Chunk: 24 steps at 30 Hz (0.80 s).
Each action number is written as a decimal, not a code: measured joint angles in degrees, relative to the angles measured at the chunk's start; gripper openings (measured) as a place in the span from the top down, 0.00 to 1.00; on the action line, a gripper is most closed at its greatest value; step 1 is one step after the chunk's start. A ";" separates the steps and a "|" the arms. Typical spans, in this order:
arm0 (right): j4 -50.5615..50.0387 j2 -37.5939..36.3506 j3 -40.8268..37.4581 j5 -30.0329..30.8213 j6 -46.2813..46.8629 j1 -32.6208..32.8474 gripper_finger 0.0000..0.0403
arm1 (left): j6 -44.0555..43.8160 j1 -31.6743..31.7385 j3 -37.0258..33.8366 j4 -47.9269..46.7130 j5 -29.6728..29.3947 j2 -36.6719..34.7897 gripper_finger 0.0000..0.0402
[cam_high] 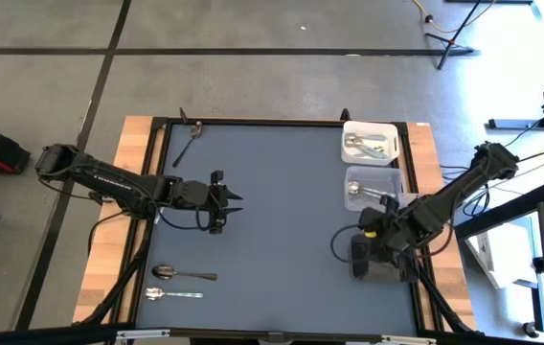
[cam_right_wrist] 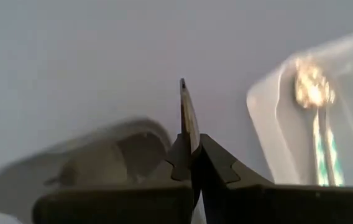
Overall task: Sort silverware by color (type)
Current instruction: Put the black spoon into the black bin
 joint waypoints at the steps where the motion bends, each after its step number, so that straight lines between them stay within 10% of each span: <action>1: 0.37 0.00 -1.39 -0.92 0.84 0.16 1.00 | -0.01 0.01 0.00 -0.01 0.01 0.00 0.67; 11: 3.81 0.02 -8.62 -4.69 8.91 0.18 0.97 | 0.01 0.04 0.00 0.01 0.00 0.00 0.67; 24: 4.01 -0.13 -4.79 -9.23 12.38 -1.42 0.67 | -1.35 0.04 0.00 -0.27 0.16 -1.09 0.67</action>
